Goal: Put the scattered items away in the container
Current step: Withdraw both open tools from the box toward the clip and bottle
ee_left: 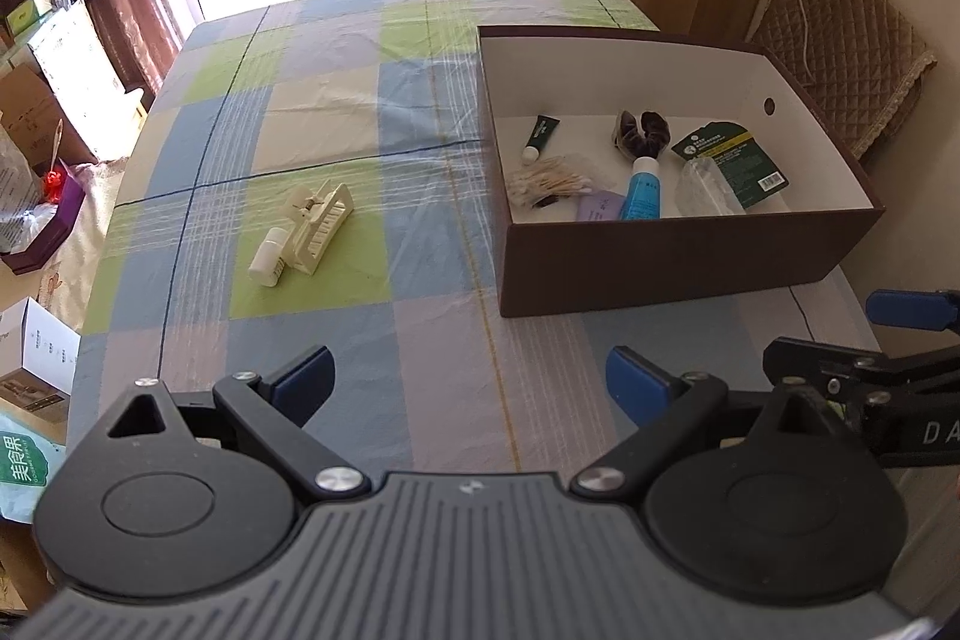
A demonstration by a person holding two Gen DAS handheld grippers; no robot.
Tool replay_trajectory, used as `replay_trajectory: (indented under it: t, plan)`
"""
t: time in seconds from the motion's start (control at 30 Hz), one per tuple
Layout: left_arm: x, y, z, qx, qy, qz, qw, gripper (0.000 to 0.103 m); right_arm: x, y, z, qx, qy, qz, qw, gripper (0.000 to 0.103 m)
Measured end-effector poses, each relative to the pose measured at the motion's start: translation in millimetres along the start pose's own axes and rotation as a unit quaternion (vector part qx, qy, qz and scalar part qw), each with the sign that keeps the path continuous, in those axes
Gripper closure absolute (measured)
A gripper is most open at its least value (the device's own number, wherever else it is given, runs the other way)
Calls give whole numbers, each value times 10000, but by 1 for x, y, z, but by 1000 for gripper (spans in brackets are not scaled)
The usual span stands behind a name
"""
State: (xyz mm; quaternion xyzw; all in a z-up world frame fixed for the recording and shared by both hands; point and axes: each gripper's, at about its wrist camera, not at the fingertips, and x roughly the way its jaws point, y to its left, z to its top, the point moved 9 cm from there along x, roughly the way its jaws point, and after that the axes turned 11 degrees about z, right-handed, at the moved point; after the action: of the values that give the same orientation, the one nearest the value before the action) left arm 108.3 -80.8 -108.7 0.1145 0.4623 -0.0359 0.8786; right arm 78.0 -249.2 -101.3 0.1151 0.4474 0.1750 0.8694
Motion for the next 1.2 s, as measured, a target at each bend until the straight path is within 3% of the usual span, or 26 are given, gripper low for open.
replay_trajectory:
  t: [0.3, 0.5, 0.77, 1.0, 1.2]
  plan:
    - [14, 14, -8, -22, 47, 137, 9999, 8, 16, 4, -5, -19, 107, 104, 9999, 0]
    - [25, 45, -24, -176, 167, 250, 9994, 8, 18, 21, 3, -176, -166, 597, 9979, 0]
    - [44, 115, -17, -617, 175, 583, 9962, 8, 37, 77, 40, -1110, -82, 1122, 9874, 0]
    - [83, 176, 1, -860, 249, 845, 9924, 8, 95, 123, 87, -1134, 263, 1468, 9823, 0]
    - [125, 213, 22, -926, 342, 919, 9909, 8, 176, 135, 110, -305, 953, 1353, 9857, 0]
